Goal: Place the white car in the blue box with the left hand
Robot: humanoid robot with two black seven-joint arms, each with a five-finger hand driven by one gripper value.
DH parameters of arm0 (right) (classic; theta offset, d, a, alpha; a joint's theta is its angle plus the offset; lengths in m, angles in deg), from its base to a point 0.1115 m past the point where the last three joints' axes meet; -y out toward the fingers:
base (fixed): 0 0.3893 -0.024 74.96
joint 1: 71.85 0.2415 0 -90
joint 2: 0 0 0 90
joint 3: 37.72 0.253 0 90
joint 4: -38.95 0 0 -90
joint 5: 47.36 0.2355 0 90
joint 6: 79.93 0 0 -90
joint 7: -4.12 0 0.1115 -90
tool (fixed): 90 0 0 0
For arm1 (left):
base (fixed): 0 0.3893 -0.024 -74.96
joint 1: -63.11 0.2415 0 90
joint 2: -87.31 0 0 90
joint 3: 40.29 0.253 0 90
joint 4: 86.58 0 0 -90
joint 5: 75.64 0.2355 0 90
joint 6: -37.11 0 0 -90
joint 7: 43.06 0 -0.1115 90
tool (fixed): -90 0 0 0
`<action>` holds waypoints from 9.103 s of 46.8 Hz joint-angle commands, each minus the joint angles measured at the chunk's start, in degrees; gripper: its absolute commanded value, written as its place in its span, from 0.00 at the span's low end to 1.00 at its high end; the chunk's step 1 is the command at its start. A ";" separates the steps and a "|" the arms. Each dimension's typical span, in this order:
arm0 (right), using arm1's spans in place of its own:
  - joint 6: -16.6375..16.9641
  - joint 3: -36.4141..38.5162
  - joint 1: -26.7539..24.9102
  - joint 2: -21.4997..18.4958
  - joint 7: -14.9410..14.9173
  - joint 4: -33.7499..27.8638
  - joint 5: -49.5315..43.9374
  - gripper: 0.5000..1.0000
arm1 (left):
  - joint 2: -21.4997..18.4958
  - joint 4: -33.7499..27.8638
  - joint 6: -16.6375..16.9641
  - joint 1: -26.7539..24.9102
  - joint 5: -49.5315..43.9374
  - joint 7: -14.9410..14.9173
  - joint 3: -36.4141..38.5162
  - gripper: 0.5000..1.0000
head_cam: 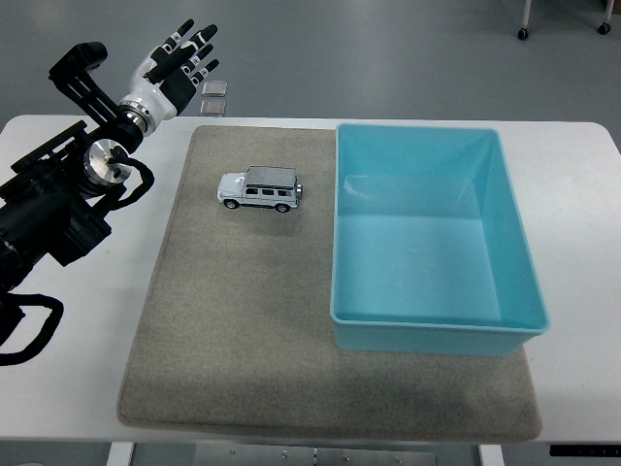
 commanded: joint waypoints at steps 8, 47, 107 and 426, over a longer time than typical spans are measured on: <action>0.00 0.00 0.05 0.00 -0.02 0.00 0.00 0.87 | 0.03 0.00 0.26 -0.09 0.00 0.00 -0.05 1.00; 0.00 0.00 0.05 0.00 -0.02 0.00 0.00 0.87 | 0.03 0.00 0.44 -0.18 0.00 0.00 0.13 1.00; 0.00 0.00 -0.03 0.00 0.07 0.00 0.00 0.87 | -8.49 -17.57 -2.81 -2.46 35.68 -0.09 12.60 1.00; 0.00 0.00 -0.03 0.00 0.07 0.00 0.00 0.87 | -4.89 -32.70 5.36 -8.79 85.79 -1.32 8.48 0.99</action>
